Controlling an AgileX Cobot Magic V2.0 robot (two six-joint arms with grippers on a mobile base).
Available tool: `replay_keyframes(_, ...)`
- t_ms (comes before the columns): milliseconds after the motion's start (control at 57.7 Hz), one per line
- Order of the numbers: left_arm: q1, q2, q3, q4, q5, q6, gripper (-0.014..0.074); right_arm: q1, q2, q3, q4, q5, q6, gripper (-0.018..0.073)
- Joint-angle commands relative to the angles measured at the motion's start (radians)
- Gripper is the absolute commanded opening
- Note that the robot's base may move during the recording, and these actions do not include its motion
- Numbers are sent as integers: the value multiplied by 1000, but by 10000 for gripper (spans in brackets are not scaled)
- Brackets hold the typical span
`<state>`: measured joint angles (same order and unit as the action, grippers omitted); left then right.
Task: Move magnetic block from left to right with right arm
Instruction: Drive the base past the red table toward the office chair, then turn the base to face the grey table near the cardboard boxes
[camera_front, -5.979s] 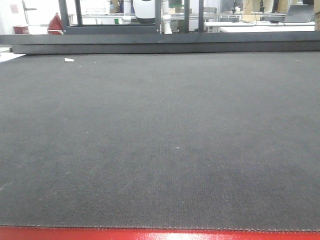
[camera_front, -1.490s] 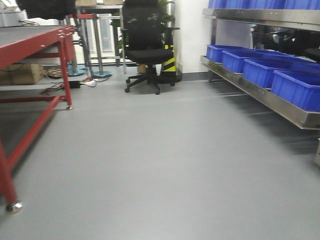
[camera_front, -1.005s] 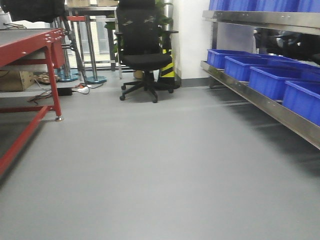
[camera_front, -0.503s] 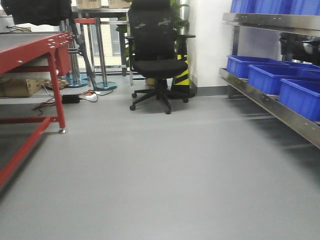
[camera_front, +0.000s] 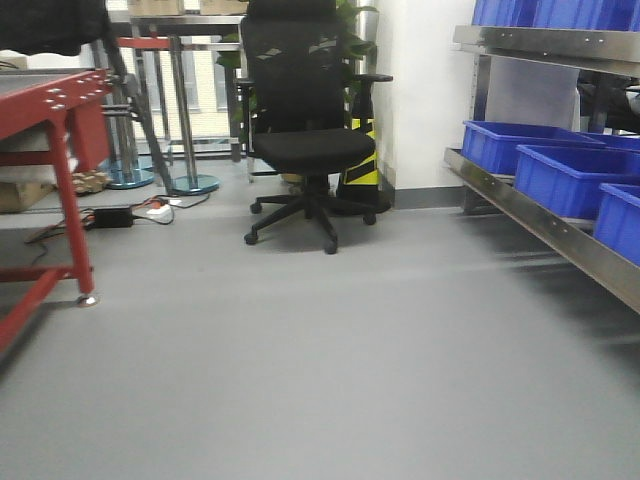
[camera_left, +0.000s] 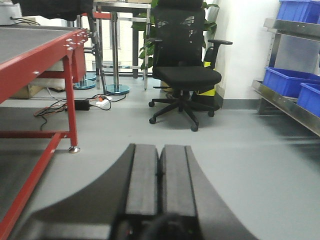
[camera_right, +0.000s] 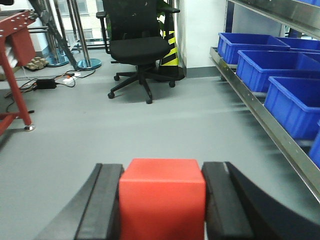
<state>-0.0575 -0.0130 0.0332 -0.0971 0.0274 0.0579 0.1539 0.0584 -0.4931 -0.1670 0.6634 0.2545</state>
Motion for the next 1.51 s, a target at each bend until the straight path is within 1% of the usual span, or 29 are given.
replay_keyframes(0, -1, -7, 8, -5, -82, -6, -126, 0, 19, -27, -14, -85, -7, 234)
replay_keyframes(1490, -1, -7, 8, -5, -84, -6, -126, 0, 19, -27, -14, -85, -7, 234)
